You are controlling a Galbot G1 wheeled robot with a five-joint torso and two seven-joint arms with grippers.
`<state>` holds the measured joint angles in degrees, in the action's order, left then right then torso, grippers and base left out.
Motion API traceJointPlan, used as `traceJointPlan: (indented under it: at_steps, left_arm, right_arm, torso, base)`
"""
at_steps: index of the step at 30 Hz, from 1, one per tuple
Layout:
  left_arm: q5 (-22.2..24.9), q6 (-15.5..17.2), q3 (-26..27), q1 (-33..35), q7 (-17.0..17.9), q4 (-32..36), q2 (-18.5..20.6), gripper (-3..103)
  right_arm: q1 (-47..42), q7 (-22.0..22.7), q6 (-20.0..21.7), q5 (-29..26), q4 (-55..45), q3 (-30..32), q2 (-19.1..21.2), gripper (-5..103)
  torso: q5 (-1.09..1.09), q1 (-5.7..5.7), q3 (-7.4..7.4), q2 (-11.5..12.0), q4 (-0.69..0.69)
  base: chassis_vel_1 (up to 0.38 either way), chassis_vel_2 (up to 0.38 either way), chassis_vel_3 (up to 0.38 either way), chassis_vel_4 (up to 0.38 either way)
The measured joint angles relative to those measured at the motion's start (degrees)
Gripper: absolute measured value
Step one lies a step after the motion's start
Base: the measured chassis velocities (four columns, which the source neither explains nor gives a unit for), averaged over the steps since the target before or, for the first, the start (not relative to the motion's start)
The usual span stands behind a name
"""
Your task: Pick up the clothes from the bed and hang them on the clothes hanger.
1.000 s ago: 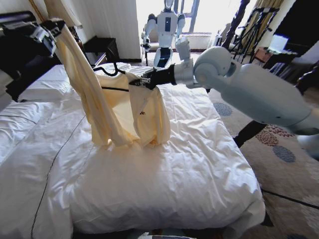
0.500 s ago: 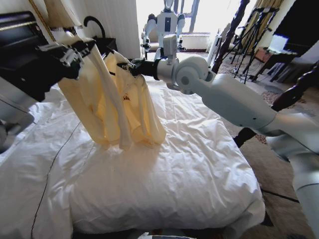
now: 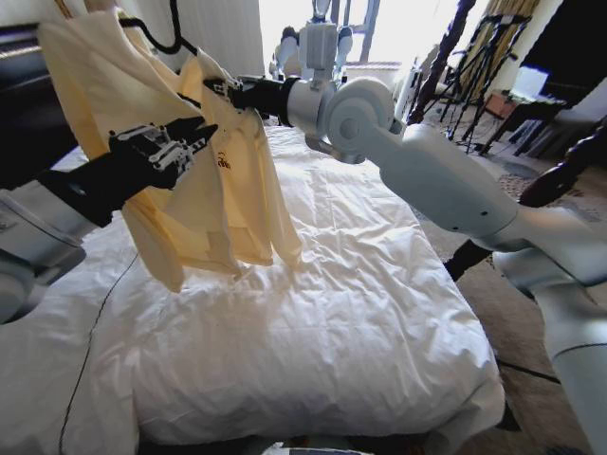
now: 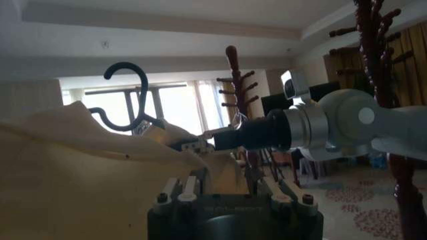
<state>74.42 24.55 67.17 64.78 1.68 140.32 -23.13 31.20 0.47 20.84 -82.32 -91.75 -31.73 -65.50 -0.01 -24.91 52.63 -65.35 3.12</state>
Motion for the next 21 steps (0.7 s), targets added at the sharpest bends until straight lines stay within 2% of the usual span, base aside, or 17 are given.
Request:
traceJointPlan:
  at_steps: [1, 2, 4, 6, 9, 10, 14, 18, 21]
  left_arm:
    - [-0.1, 0.0, 0.0, 0.1, 0.0, 0.0, -0.2, 46]
    - [-0.1, 0.0, 0.0, 0.1, 0.0, 0.0, -0.2, 46]
    - [-0.6, 0.1, 0.0, 0.5, -0.1, 0.0, -0.8, 57]
    - [-0.7, 0.1, 0.0, 0.5, -0.2, 0.0, -1.1, 57]
    - [-1.0, 0.2, 0.0, 0.7, -0.3, 0.2, -1.9, 74]
    - [-1.0, 0.2, 0.0, 0.7, -0.3, 0.2, -1.9, 74]
    - [-1.6, 0.2, 0.0, 1.3, -0.9, 0.3, -3.1, 95]
    - [-1.8, 0.2, 0.0, 1.8, -1.4, 0.3, -3.8, 98]
    - [-2.5, -0.3, 0.1, 2.9, -2.2, 0.4, -5.0, 100]
  right_arm:
    - [0.4, -0.1, 0.0, 0.0, 0.1, 0.0, 0.3, 0]
    - [0.4, -0.1, 0.0, 0.0, 0.1, 0.0, 0.3, 0]
    - [1.7, -0.7, 0.2, 0.0, 0.7, 0.4, 1.0, 0]
    - [2.3, -1.0, 0.4, -0.1, 1.0, 0.5, 1.3, 0]
    - [4.7, -2.0, 1.5, -1.6, 1.5, 1.1, 2.4, 0]
    - [4.7, -2.0, 1.5, -1.6, 1.5, 1.1, 2.4, 0]
    - [8.2, -2.2, 4.1, -3.8, 2.7, 2.0, 4.0, 0]
    - [9.8, -2.1, 5.6, -5.4, 3.2, 2.4, 4.8, 0]
    - [13.2, -3.2, 8.6, -7.9, 4.5, 2.2, 7.2, 0]
  torso:
    - [0.0, 0.0, 0.0, 0.0, 0.0]
    - [0.0, 0.0, 0.0, 0.0, 0.0]
    - [0.0, 0.0, 0.0, 0.0, 0.0]
    - [-0.01, 0.0, 0.0, 0.0, -0.01]
    - [0.0, 0.0, 0.0, 0.0, 0.0]
    - [0.0, 0.0, 0.0, 0.0, 0.0]
    - [-0.01, 0.0, 0.0, 0.0, 0.0]
    - [-0.01, 0.0, 0.0, 0.0, -0.01]
    - [0.0, 0.0, 0.0, 0.0, -0.01]
  base:
    - [0.0, 0.0, 0.0, 0.0]
    - [0.0, 0.0, 0.0, 0.0]
    - [0.0, 0.0, 0.0, 0.0]
    - [0.0, 0.0, 0.0, 0.0]
    - [0.0, 0.0, 0.0, 0.0]
    - [0.0, 0.0, 0.0, 0.0]
    - [0.0, 0.0, 0.0, 0.0]
    - [0.0, 0.0, 0.0, 0.0]
    - [0.0, 0.0, 0.0, 0.0]
